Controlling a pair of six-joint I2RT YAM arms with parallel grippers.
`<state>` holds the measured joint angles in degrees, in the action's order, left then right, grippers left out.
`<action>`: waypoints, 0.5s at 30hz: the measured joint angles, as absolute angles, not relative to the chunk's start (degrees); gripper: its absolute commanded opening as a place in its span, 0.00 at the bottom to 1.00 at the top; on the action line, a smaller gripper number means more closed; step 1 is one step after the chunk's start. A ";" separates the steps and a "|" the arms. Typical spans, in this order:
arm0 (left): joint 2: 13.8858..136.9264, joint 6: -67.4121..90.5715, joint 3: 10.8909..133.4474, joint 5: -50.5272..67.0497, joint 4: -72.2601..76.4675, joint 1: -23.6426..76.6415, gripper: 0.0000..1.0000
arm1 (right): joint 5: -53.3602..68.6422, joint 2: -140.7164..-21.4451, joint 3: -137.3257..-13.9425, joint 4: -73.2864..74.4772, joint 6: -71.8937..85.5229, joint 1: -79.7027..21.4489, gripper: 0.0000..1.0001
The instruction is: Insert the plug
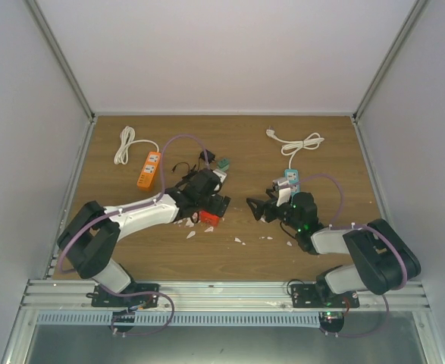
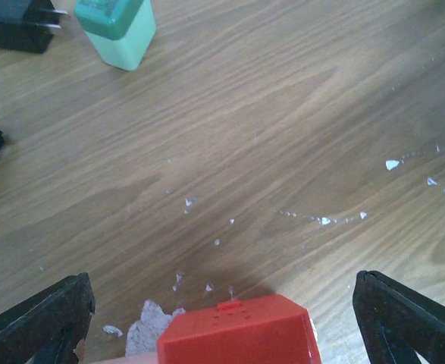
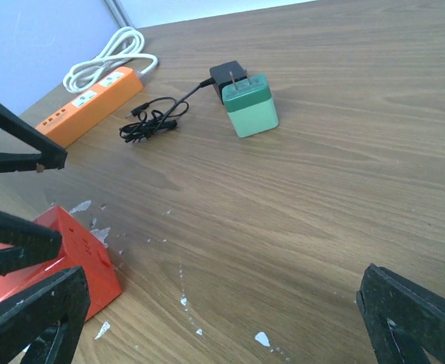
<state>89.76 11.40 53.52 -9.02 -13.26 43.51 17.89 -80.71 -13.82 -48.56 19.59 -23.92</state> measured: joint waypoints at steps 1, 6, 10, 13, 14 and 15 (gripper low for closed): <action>89.76 11.55 53.52 -9.04 -13.56 43.75 0.94 | 17.78 -80.71 -13.82 -48.38 19.64 -23.92 0.99; 90.30 12.08 53.52 -9.08 -15.25 44.12 0.91 | 17.02 -80.71 -13.82 -47.86 19.86 -23.92 1.00; 90.76 12.08 53.52 -9.10 -15.73 44.12 0.91 | 16.67 -80.71 -13.82 -47.53 19.90 -23.92 0.99; 90.76 12.10 53.52 -9.21 -15.68 44.12 0.97 | 16.53 -81.03 -13.93 -47.51 19.94 -23.92 1.00; 90.76 12.14 53.52 -9.28 -15.68 44.10 0.99 | 16.53 -81.60 -14.24 -47.51 19.97 -23.92 1.00; 90.70 12.29 53.52 -9.30 -15.64 44.10 0.99 | 16.56 -82.72 -14.87 -47.48 19.94 -23.92 1.00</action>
<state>90.70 12.29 53.52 -9.30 -15.64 44.10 16.56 -82.72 -14.87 -47.48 19.94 -23.92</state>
